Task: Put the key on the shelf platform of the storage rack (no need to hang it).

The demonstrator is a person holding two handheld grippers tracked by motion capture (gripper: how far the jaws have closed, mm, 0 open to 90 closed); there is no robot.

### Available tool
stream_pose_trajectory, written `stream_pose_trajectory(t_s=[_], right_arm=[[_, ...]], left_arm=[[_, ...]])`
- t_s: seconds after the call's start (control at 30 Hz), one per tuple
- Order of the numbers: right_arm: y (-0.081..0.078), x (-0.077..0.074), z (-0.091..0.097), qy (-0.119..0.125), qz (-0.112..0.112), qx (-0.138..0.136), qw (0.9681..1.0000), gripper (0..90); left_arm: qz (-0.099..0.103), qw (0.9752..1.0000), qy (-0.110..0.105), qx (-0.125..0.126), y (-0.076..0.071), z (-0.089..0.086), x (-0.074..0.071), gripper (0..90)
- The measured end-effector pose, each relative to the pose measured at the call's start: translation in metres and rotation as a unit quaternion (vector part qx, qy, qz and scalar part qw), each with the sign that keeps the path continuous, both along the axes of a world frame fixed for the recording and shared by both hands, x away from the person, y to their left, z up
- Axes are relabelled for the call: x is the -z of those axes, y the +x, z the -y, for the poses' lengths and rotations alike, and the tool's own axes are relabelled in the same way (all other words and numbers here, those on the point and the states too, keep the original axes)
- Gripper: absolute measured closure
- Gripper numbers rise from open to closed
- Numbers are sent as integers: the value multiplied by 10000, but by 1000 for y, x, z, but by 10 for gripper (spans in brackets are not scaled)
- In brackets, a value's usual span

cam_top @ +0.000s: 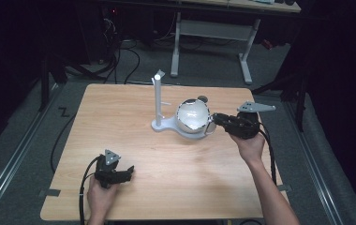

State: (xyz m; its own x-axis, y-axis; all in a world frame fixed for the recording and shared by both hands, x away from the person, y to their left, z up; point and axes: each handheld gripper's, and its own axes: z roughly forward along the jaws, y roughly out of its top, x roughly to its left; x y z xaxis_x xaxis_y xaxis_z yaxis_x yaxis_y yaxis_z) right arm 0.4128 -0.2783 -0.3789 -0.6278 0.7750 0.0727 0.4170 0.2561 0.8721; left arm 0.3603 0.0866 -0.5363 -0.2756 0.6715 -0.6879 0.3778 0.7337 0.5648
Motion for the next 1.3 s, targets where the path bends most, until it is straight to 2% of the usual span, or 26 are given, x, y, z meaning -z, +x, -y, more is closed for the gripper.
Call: stream_pose_trajectory(t_s=[0.33, 0.6, 0.83, 0.97, 1.13, 1.3], right_arm=[[11, -10, -16, -79, 112, -35, 9999, 744], [23, -16, -29, -116, 114, -95, 9998, 744], [33, -9, -37, -137, 56, -98, 9998, 744], [36, -6, -43, -295, 125, 2, 9995, 744], [43, 1, -47, -309, 22, 91, 9995, 744], [48, 8, -53, -455, -7, 154, 9988, 744]], left_arm=[[-2, 10000, -13, -15, 0, 0, 0, 167], [-4, 10000, -17, -21, 0, 0, 0, 167], [-6, 10000, -20, -19, 0, 0, 0, 167], [1, 10000, -1, -19, 0, 0, 0, 166], [4, 10000, 2, -17, 0, 0, 0, 166], [2, 10000, 1, -14, 0, 0, 0, 166]])
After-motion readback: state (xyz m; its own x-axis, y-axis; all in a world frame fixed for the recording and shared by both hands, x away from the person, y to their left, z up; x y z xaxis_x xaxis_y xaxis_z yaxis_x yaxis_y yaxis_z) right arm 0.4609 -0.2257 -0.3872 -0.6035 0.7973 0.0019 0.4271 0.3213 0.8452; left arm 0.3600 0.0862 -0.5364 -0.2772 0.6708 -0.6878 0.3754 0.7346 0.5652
